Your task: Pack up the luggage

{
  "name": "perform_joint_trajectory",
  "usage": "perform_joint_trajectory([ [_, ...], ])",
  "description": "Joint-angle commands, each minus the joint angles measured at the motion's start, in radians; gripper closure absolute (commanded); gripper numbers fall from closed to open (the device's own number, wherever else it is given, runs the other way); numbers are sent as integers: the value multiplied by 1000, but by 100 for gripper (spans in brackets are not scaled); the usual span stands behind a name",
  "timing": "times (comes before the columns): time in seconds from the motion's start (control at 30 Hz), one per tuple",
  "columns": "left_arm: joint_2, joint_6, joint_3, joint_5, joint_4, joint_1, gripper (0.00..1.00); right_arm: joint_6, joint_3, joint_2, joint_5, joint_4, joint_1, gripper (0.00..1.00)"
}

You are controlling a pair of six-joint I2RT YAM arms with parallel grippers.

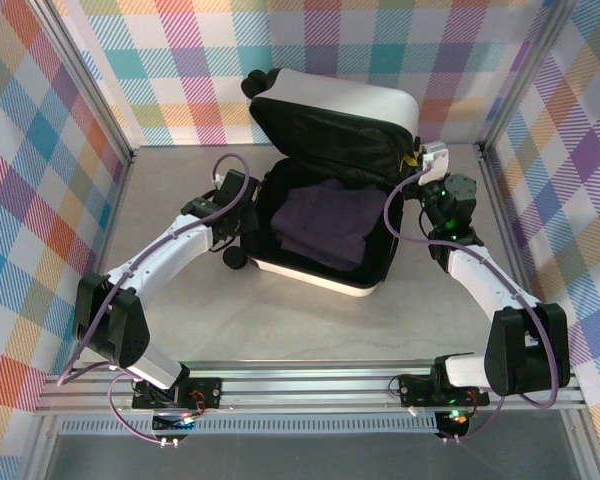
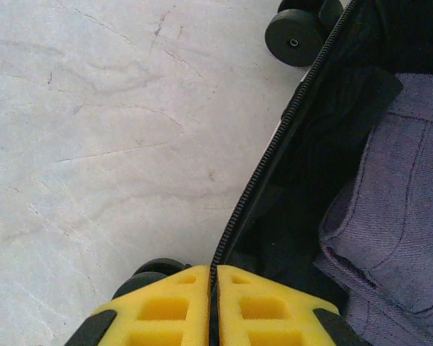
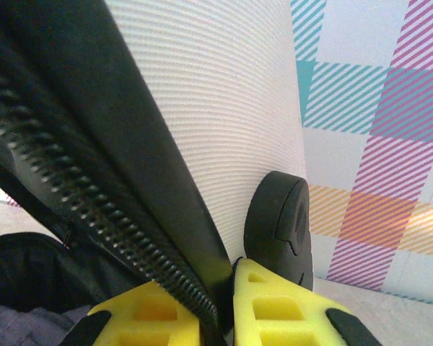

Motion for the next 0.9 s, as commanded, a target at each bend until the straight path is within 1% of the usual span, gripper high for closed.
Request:
perform_joint_trajectory([
  [0.0, -49, -3, -17, -36, -11, 9, 89, 24, -16, -69, -90, 78, 21, 86],
  [0.1, -65, 0, -16, -45, -17, 13, 88, 19, -27, -84, -99, 52, 22, 86],
  [0.17, -80, 0, -16, -51, -19, 14, 87, 19, -46, -99, -97, 54, 21, 82],
  [0.27, -104, 2, -15, -63, -21, 16, 85, 18, -79, -125, -79, 55, 21, 80],
  [0.3, -111, 1, -15, -70, -23, 16, 85, 18, -88, -133, -72, 51, 21, 78],
  [0.37, -127, 4, -14, -85, -28, 17, 83, 19, -112, -159, -47, 49, 21, 68],
  [0.47, -153, 10, -14, -110, -41, 23, 82, 23, -164, -215, -4, 48, 21, 61],
  [0.53, -172, 15, -16, -120, -48, 30, 81, 24, -187, -254, 19, 34, 21, 59],
  [0.7, -225, 35, -18, -139, -84, 46, 79, 39, -199, -348, 93, -138, 19, 57],
  [0.8, -263, 44, -32, -154, -101, 53, 78, 59, -218, -426, 133, -231, 19, 54],
  [0.87, -287, 46, -43, -161, -107, 59, 76, 73, -248, -491, 152, -279, 19, 50],
])
